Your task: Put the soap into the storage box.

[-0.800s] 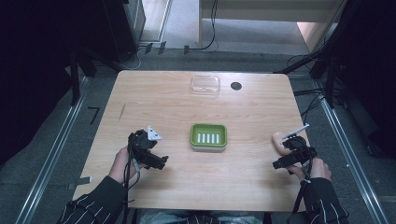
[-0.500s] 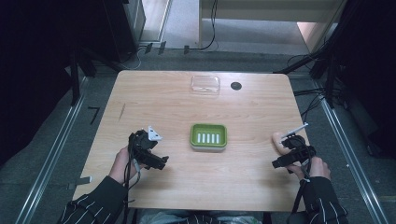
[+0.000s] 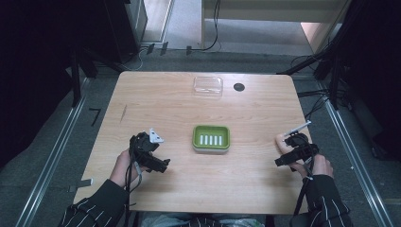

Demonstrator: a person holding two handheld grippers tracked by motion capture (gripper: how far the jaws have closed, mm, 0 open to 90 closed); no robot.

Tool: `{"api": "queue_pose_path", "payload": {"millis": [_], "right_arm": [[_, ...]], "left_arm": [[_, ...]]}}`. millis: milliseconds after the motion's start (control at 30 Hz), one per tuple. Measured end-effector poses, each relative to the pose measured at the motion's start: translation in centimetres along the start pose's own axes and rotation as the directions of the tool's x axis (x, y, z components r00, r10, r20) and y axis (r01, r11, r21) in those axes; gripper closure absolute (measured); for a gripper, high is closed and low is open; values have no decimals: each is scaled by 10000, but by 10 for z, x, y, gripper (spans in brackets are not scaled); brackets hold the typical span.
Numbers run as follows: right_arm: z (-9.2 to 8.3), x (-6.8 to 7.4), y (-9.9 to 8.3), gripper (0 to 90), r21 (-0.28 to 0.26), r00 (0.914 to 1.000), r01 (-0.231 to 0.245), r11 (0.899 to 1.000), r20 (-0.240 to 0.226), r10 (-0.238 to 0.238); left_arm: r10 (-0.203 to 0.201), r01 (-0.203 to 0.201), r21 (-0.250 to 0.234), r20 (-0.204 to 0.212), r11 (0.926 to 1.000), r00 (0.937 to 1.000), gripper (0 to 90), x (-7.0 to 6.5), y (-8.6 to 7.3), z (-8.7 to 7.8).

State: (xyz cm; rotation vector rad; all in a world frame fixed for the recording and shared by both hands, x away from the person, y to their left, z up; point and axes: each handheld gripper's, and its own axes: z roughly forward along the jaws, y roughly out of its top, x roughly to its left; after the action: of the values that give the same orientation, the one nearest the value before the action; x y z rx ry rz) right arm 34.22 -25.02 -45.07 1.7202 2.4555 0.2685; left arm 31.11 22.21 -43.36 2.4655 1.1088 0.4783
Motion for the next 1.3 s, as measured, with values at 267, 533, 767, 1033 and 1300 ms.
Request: {"api": "queue_pose_path", "payload": {"millis": [267, 533, 767, 1033, 1300], "right_arm": [[-1, -10, 4, 40, -183, 9998, -191, 9997, 54, 192], [-3, -10, 8, 42, -311, 9999, -106, 9995, -8, 106], [-5, -9, 13, 45, -372, 10000, -87, 9993, -18, 86], [-3, -8, 20, 49, -330, 10000, -24, 9995, 14, 24], [0, -9, 30, 52, -274, 10000, 44, 9996, -13, -44]], "left_arm": [[12, -12, -50, 32, 10000, 10000, 1, 0, 1, 1], [13, -14, -65, -27, 10000, 10000, 1, 0, 1, 0], [32, -32, -55, -10, 10000, 10000, 1, 0, 1, 0], [32, -32, -65, -2, 10000, 10000, 1, 0, 1, 0], [14, -14, -69, 6, 10000, 10000, 1, 0, 1, 0]]}}
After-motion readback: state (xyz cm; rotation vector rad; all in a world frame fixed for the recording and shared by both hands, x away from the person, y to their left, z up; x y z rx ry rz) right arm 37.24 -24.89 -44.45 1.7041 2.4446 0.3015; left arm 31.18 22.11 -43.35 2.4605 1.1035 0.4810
